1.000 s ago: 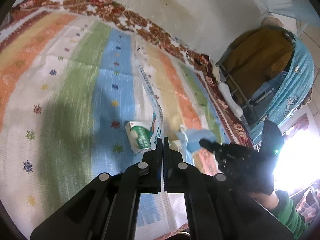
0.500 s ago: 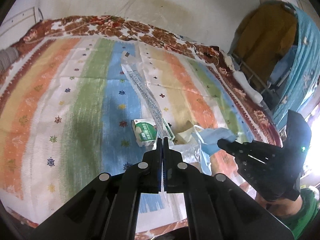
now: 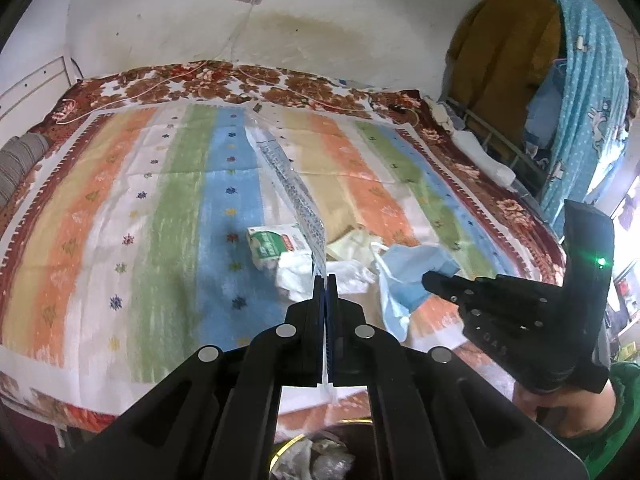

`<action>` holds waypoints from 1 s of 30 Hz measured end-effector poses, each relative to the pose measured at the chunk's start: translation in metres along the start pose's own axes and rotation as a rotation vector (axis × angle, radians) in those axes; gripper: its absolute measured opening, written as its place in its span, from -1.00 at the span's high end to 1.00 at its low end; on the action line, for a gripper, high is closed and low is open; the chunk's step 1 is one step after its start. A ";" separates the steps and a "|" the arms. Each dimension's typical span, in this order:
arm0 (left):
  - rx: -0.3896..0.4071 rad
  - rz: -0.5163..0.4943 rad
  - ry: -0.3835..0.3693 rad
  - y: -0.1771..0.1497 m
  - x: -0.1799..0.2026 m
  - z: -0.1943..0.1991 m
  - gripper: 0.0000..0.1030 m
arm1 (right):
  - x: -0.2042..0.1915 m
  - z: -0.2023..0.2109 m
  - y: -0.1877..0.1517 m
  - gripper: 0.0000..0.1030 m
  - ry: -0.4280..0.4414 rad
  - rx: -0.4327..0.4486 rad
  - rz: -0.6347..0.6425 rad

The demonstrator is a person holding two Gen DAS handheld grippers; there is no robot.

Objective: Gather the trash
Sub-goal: 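Lift the packet with the left tool while the right tool carries the mask over the bin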

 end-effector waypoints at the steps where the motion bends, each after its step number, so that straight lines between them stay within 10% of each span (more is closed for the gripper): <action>1: 0.003 -0.004 -0.001 -0.002 0.003 0.002 1.00 | 0.000 0.004 -0.004 0.96 -0.004 0.001 0.000; 30: -0.017 0.027 -0.055 -0.115 0.043 0.060 1.00 | -0.034 0.054 -0.143 0.96 -0.001 -0.063 -0.004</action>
Point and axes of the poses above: each gripper's, at about its wrist camera, not at the fingertips, and z roughly against the way its jaws point, x to its right, y to its top, the point moved 10 cm from there along -z, roughly the way its jaws point, and after that the axes turned 4 degrees about y, right-handed, at the moved point
